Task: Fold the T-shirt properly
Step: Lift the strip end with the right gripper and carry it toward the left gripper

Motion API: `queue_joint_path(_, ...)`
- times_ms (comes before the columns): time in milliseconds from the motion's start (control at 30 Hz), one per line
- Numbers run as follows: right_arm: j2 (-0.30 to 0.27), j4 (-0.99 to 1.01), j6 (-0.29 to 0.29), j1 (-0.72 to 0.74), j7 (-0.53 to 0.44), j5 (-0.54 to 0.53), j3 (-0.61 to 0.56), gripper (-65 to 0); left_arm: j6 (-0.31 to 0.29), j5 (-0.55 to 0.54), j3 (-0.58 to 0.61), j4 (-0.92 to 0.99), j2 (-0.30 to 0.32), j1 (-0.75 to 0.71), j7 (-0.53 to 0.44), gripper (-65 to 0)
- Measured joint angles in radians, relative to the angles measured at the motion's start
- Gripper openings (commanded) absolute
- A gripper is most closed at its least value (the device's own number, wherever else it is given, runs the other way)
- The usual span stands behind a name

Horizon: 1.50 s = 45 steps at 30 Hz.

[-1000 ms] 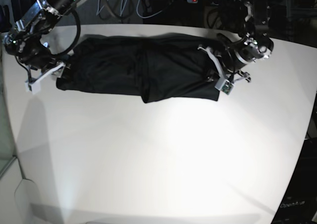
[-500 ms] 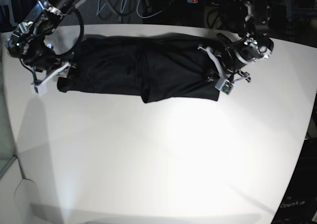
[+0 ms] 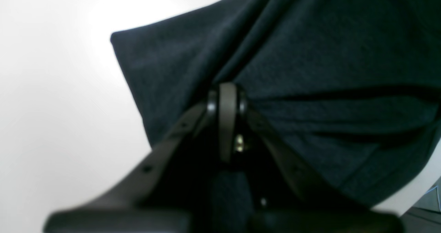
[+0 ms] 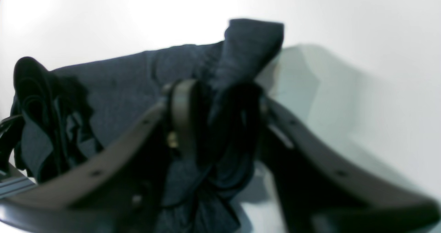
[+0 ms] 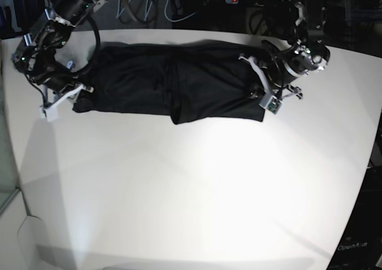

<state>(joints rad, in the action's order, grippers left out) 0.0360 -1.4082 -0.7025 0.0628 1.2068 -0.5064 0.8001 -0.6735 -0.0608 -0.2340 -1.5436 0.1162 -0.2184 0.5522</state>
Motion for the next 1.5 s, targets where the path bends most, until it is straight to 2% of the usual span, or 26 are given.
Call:
queue_joint_path(100, 0.000, 0.006, 0.000, 0.000, 0.009, 0.003, 0.000, -60.2, 0.000, 0.000, 0.000, 0.000, 0.000, 0.000, 0.000, -65.0)
queue_joint_path(200, 0.000, 0.007, 0.000, 0.000, 0.011, 0.004, 0.000, -63.0, 0.000, 0.000, 0.000, 0.000, 0.000, 0.000, 0.000, -65.0)
queue_joint_path(867, 0.000, 0.003, 0.000, -0.003, 0.012, 0.004, -0.015, -63.3, 0.000, 0.000, 0.000, 0.000, 0.000, 0.000, 0.000, -65.0)
queue_joint_path(1067, -0.022, -0.013, 0.000, -0.006, 0.027, 0.021, -0.105, -63.3, 0.000, 0.001, 0.000, 0.000, 0.000, 0.001, 0.000, -65.0)
queue_joint_path(1233, -0.021, -0.121, 0.000, -0.027, 0.094, 0.092, -0.232, -63.3, 0.000, 0.005, 0.000, 0.000, 0.000, 0.003, 0.000, -65.0)
queue_joint_path(1400, -0.025, -0.213, 0.000, -0.045, 0.090, 0.087, -0.349, -63.2, 0.000, 0.004, 0.000, 0.000, -0.001, 0.003, 0.000, -65.0)
queue_joint_path(1500, -0.056, -0.228, 0.000, -0.044, 0.082, 0.087, -0.419, -63.1, 0.000, 0.004, 0.000, 0.000, 0.000, 0.003, 0.001, -65.0)
